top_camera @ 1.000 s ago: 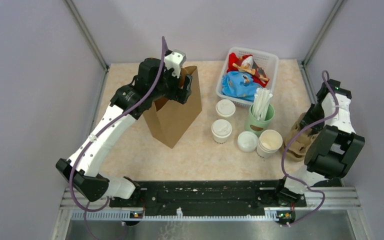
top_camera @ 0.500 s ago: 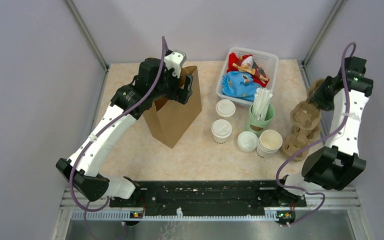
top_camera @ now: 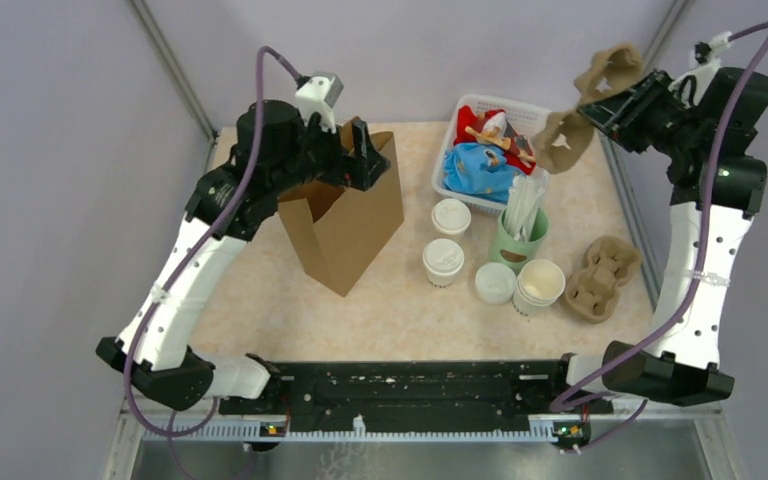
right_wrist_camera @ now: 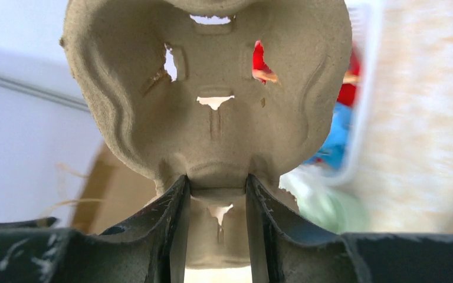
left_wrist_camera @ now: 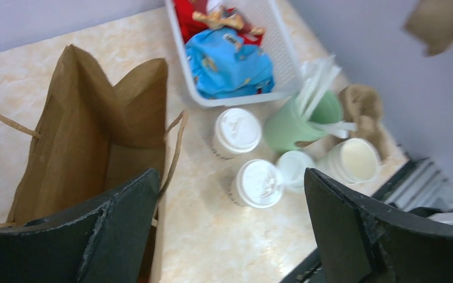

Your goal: Pack the takeout coffee

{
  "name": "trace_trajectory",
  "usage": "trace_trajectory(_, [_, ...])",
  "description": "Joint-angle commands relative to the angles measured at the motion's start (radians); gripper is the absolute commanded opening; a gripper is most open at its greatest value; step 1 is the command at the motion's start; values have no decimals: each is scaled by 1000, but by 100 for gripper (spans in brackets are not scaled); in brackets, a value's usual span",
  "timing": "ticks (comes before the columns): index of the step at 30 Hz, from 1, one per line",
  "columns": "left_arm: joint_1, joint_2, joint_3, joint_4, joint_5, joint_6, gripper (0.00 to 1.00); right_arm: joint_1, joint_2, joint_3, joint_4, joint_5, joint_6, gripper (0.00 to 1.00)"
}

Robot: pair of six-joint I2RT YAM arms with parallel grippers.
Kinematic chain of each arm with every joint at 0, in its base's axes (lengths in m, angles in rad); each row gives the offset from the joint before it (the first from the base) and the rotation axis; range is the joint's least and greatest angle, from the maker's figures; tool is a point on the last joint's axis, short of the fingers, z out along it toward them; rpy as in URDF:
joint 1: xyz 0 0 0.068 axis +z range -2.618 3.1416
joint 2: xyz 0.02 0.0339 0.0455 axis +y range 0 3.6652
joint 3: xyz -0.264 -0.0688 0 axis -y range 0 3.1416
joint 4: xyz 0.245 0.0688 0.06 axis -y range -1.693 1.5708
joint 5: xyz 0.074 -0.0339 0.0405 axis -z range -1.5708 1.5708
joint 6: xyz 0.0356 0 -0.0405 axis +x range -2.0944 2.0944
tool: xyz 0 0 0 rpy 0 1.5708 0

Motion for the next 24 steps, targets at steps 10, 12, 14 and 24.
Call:
trace_trajectory(10, [11, -77, 42, 260, 298, -400, 98, 493, 10, -110, 449, 201, 760, 12])
trace_trajectory(12, [10, -66, 40, 289, 292, -423, 98, 542, 0, -119, 445, 285, 809, 13])
trace_trajectory(14, [10, -64, 26, 338, 294, -435, 98, 579, -3, -123, 438, 346, 840, 13])
trace_trajectory(24, [8, -3, 5, 433, 264, -401, 79, 720, 30, -97, 467, 493, 965, 12])
